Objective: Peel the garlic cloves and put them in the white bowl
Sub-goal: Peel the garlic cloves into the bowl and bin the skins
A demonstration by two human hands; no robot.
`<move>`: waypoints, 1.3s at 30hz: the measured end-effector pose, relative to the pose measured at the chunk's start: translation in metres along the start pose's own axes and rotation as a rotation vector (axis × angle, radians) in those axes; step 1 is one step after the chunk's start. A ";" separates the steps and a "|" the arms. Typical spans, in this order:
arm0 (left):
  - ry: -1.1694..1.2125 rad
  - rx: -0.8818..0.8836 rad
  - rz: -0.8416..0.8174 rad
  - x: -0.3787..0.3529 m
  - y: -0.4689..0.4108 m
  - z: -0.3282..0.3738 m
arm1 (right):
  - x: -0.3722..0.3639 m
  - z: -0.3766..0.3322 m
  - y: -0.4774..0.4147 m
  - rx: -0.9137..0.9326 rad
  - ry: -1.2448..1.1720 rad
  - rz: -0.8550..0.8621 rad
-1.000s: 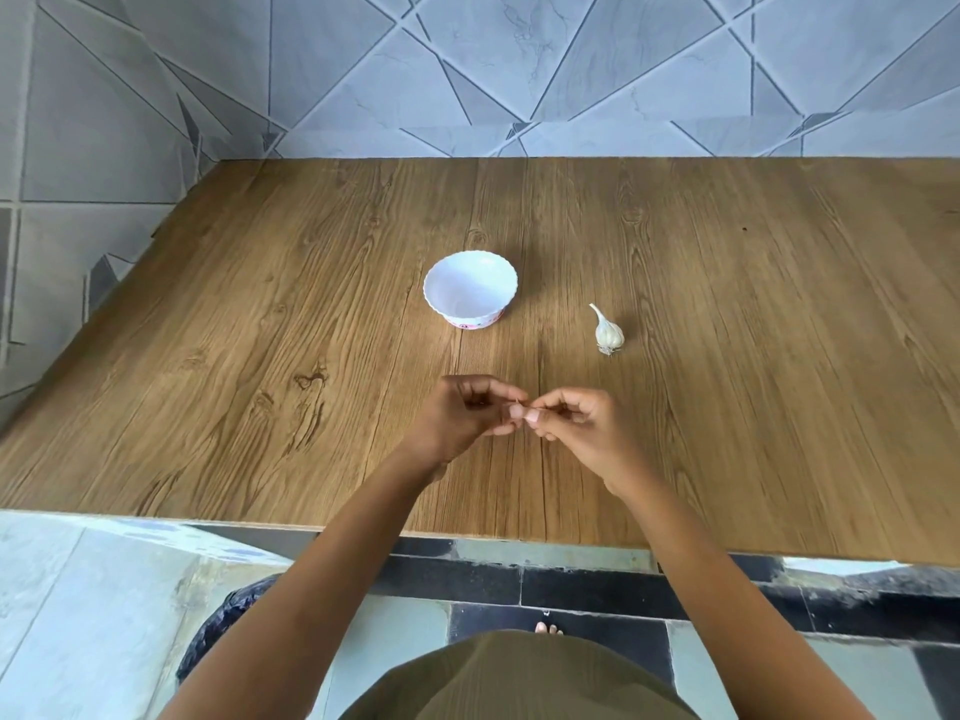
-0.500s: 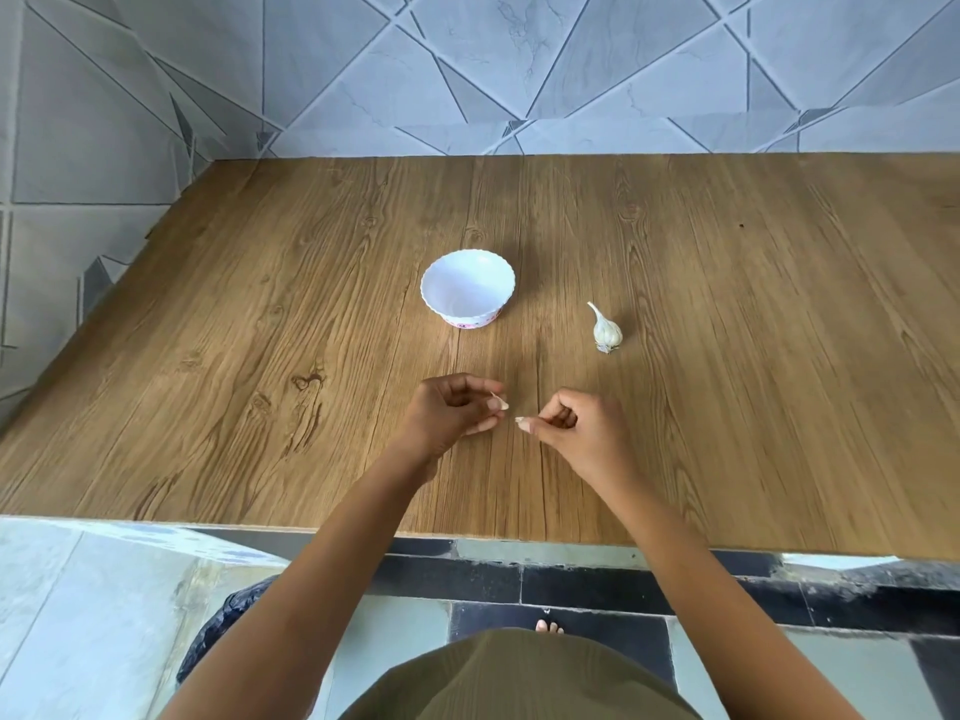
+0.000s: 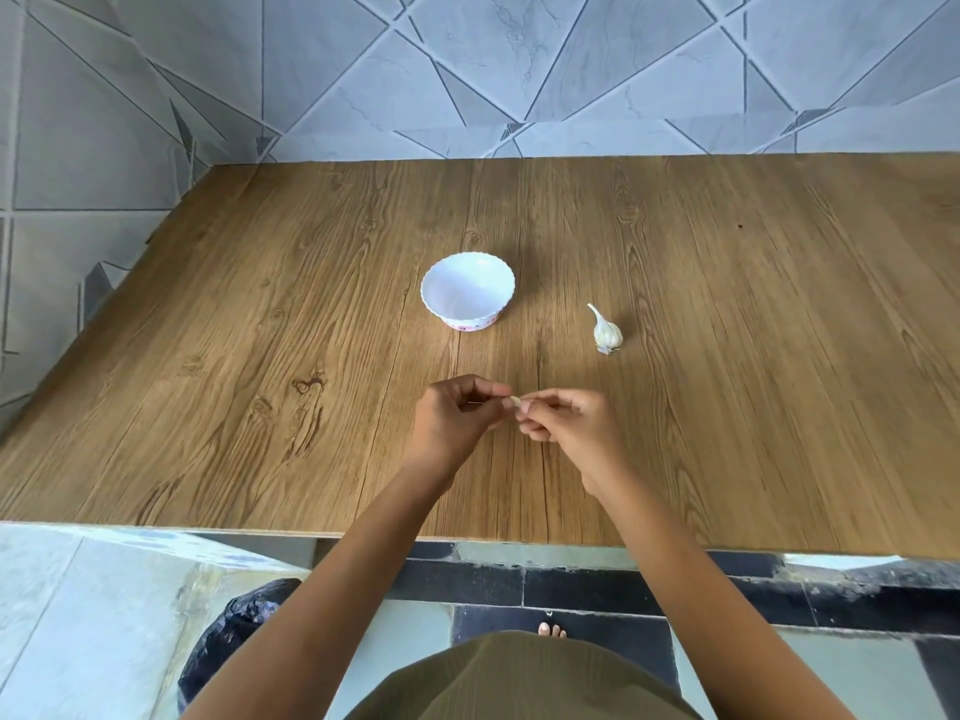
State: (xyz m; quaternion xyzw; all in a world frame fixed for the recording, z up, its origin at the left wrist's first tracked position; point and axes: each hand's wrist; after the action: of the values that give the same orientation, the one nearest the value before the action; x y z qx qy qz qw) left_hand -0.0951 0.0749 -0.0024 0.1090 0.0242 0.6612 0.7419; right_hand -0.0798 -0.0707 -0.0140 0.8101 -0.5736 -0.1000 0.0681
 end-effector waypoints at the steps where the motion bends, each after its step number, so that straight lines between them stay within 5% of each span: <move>1: -0.028 -0.011 0.014 -0.002 0.000 -0.001 | -0.002 0.001 0.000 0.008 -0.012 0.029; 8: -0.161 -0.101 0.123 -0.016 0.005 -0.001 | -0.016 0.006 0.004 0.129 -0.064 0.164; 19: -0.172 -0.112 0.115 -0.004 0.002 0.002 | -0.008 -0.008 0.004 -0.089 -0.312 0.013; 28: -0.437 -0.279 0.095 -0.006 0.003 0.004 | -0.003 -0.013 0.007 -0.074 -0.205 -0.009; 39: -0.394 -0.234 0.114 -0.009 0.006 0.008 | -0.006 -0.011 0.009 -0.007 -0.131 0.035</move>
State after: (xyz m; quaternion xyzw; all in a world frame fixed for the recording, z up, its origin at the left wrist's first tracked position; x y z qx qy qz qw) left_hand -0.1003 0.0658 0.0056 0.1505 -0.2040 0.6662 0.7014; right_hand -0.0872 -0.0677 -0.0010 0.7913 -0.5907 -0.1539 0.0351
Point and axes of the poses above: each hand's wrist, its own y-axis away from the middle knuckle, its own x-axis out of the back of the hand, z = x × y, and after that the axes turned 14 degrees about -z, right-handed
